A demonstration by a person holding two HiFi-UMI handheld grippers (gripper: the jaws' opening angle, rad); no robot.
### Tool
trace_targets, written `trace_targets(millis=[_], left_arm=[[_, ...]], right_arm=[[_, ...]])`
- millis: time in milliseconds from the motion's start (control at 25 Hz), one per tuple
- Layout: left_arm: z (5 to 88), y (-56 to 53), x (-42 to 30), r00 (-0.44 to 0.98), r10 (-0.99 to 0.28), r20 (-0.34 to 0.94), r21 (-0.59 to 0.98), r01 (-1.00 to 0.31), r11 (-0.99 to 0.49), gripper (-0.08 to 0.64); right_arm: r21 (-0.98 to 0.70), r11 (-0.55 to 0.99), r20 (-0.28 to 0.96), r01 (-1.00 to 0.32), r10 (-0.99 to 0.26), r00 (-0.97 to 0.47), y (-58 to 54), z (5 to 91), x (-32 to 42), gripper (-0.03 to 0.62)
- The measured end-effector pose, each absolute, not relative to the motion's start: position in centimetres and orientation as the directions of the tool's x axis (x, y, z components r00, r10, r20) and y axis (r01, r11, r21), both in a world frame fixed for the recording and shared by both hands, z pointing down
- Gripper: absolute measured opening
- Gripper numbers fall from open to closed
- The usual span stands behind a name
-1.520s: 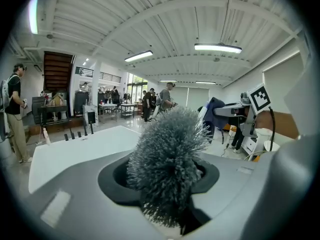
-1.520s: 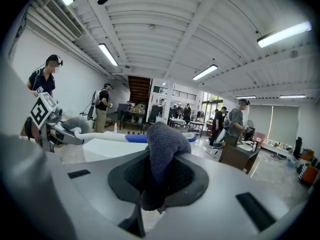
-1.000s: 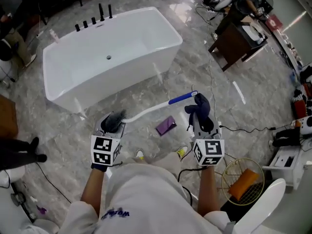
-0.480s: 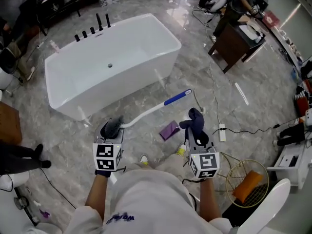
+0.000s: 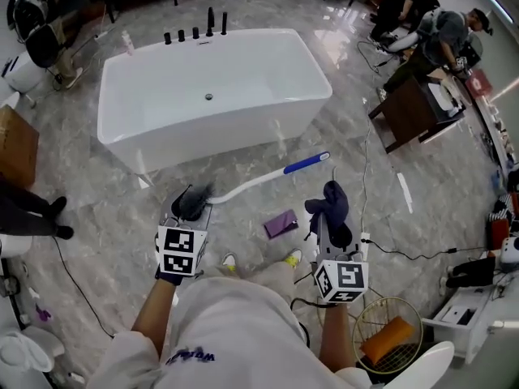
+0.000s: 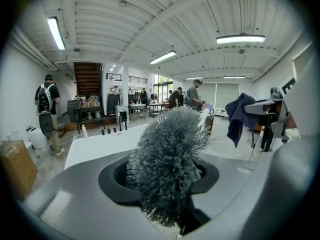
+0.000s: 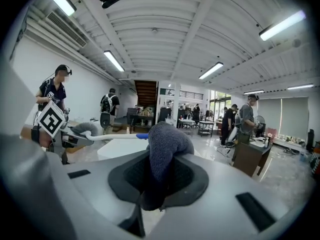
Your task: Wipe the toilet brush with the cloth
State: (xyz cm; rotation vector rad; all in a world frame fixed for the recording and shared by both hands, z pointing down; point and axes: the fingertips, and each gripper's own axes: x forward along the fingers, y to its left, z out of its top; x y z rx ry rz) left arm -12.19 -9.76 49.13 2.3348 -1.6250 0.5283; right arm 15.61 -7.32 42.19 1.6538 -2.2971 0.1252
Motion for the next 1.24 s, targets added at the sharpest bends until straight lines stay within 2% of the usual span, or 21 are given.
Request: trace_targets(millis=[520,1240], left_arm=[[49.2,-7.6,-15.1,0.252,-0.862,0.439,-0.006,-0.959,-0.283,0.196],[50.3,-8.7,-13.3,0.291,-0.834,0.468,-0.006,-0.943,-0.333,0.196]], right_arm=[[0.146,0.436,0.298,-0.888,-0.876,-0.381,-7.1,41.7,11.2,0.058],[0.108,0.369,0.317,-0.923,-0.893,-0.320,-7.1,42.7,14.2,0.060]])
